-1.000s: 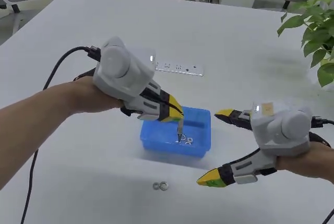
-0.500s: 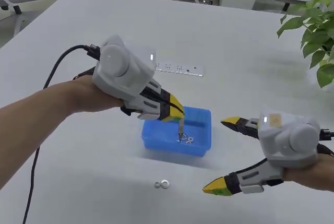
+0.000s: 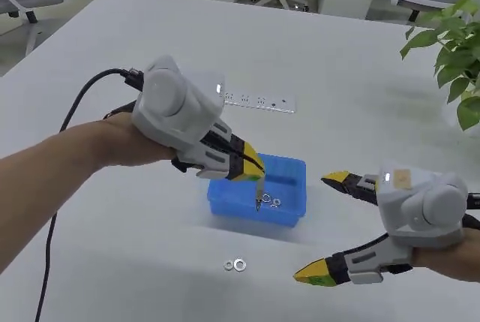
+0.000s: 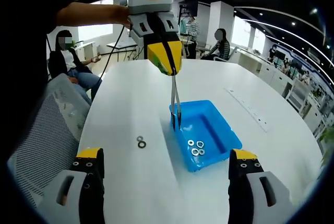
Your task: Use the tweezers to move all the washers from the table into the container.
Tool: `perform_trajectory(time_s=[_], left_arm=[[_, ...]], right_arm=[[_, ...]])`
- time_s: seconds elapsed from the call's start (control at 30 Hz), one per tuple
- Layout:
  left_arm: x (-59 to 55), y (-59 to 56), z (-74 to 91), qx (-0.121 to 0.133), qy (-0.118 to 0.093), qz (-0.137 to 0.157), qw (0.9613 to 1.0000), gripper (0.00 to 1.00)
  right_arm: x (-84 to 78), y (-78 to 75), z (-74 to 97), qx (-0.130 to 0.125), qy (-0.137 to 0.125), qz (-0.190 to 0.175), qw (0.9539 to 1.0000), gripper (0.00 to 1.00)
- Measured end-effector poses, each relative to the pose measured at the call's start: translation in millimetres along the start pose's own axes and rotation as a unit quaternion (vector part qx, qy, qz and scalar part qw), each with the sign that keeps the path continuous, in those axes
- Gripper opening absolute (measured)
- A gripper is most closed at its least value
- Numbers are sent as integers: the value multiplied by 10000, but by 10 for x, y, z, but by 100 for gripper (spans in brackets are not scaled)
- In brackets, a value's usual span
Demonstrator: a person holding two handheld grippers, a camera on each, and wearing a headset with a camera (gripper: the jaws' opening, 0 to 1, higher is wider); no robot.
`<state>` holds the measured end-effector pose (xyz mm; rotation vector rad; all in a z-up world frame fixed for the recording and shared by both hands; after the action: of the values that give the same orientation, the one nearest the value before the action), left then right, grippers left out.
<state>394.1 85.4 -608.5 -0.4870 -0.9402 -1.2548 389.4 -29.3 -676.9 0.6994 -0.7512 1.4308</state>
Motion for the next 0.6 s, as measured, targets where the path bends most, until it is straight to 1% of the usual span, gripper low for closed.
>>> perform_trajectory(time_s=[0.27, 0.43, 0.6], left_arm=[[-60, -72, 0, -48, 45, 5, 10000, 3], [-119, -131, -12, -91, 90, 13, 9999, 3], [-166, -165, -29, -114, 104, 17, 9999, 3]], right_arm=[[-25, 40, 4, 15, -8, -25, 10000, 100], [-46, 54, 13, 10, 9, 2, 10000, 100], [-69, 68, 12, 21, 32, -9, 10000, 100]])
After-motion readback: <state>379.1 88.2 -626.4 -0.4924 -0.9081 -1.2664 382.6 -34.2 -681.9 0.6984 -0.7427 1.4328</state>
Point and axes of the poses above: the centre of the closed fingertips' face, and the gripper's own axes: z roughly backward along the fingers, y roughly to its left, x roughly out of its top, the point moved 4 cm from there along z, roughly backward along the fingers, and after that the axes turned 4 degrees about x, right-handed, at the moved point
